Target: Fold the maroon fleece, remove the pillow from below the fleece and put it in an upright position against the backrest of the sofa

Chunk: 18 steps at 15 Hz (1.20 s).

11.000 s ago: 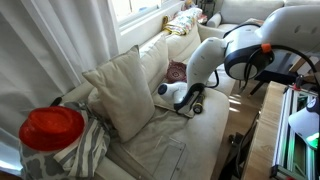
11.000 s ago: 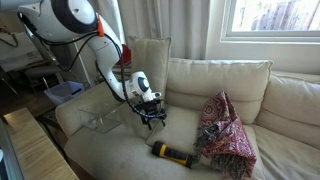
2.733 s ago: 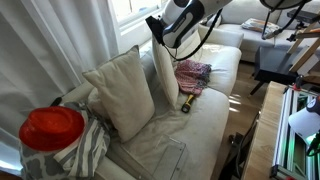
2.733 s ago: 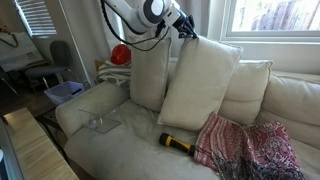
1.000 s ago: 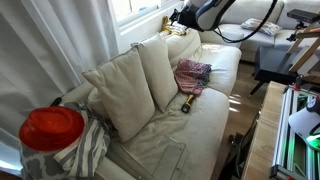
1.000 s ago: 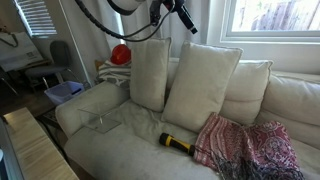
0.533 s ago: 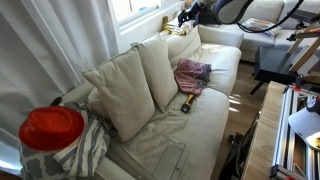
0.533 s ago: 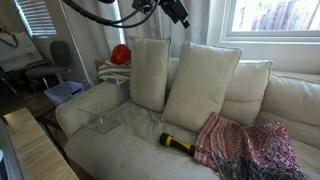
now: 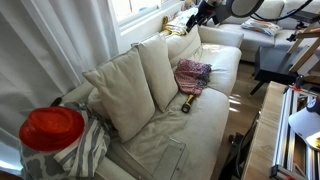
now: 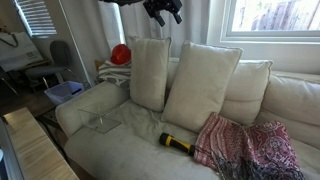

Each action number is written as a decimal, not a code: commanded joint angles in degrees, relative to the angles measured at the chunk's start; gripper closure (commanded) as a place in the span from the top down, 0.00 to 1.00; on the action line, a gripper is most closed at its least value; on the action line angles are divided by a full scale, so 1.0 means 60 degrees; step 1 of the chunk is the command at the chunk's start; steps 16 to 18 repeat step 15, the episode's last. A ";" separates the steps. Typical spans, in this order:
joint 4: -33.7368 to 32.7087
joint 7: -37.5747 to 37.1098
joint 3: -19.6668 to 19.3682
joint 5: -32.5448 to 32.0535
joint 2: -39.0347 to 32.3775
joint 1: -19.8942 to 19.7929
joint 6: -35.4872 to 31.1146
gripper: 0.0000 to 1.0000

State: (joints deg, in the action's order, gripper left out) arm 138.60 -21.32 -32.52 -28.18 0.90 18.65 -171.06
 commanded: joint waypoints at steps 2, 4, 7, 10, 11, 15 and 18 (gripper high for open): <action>0.0600 0.3076 0.0194 0.0603 0.1183 -0.0032 0.1340 1.00; 0.0947 0.4384 0.0423 0.0872 0.1923 -0.0080 0.1725 1.00; 0.1329 0.6463 -0.0015 0.1630 0.2816 0.0559 0.1895 1.00; 0.1077 0.7017 0.1319 0.2528 0.2274 -0.0667 0.1466 1.00; 0.1179 0.7273 0.1156 0.2622 0.2482 -0.0488 0.1477 1.00; 0.1339 0.7472 0.0987 0.2663 0.2707 -0.0315 0.1481 1.00; 0.1339 0.7472 0.0987 0.2663 0.2707 -0.0315 0.1481 1.00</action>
